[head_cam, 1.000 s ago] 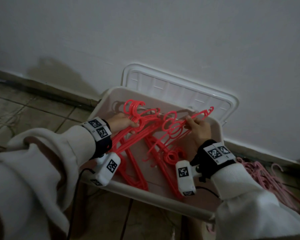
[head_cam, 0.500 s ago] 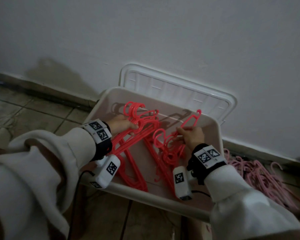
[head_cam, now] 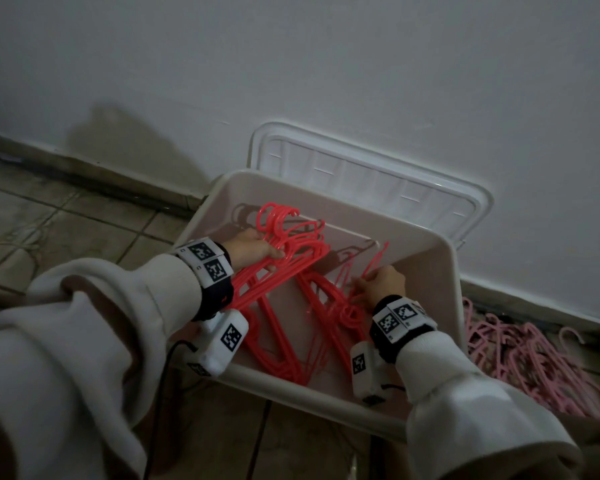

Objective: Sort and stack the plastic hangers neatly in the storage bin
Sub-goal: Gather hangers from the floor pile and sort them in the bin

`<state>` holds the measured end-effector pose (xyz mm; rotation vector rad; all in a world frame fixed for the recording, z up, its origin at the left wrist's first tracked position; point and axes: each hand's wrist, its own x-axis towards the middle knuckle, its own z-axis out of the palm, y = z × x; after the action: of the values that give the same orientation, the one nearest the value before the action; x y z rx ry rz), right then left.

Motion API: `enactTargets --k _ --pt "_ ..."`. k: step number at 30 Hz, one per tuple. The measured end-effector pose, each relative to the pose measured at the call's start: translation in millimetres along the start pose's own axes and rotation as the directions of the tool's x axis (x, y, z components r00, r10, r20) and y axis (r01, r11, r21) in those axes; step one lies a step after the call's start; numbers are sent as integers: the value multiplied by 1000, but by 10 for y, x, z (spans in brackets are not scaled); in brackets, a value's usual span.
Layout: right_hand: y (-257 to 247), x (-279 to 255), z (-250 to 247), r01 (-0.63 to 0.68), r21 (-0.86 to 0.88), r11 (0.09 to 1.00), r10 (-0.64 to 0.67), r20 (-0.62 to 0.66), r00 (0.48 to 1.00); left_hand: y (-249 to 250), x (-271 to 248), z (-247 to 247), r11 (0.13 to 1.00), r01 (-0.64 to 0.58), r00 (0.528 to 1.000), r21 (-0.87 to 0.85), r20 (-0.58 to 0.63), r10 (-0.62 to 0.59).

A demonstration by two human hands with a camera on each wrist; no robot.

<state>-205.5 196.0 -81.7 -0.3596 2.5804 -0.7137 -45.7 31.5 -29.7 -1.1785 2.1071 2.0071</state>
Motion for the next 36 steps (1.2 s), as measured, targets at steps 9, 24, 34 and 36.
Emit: enactTargets --k 9,24,34,36 --pt "-360 -176 -315 184 485 855 -233 42 972 1 -37 0 999 21 999 -44 -36 -22" --pt "-851 -311 103 -155 824 545 -227 322 919 40 -103 118 996 -63 998 -68 22 65" --pt "-470 127 301 102 131 986 -157 539 828 -51 56 -41 993 -64 996 -103 -71 57" --pt "-335 221 532 254 -151 955 -114 608 786 -107 110 -94 994 -63 995 -87 -79 56"
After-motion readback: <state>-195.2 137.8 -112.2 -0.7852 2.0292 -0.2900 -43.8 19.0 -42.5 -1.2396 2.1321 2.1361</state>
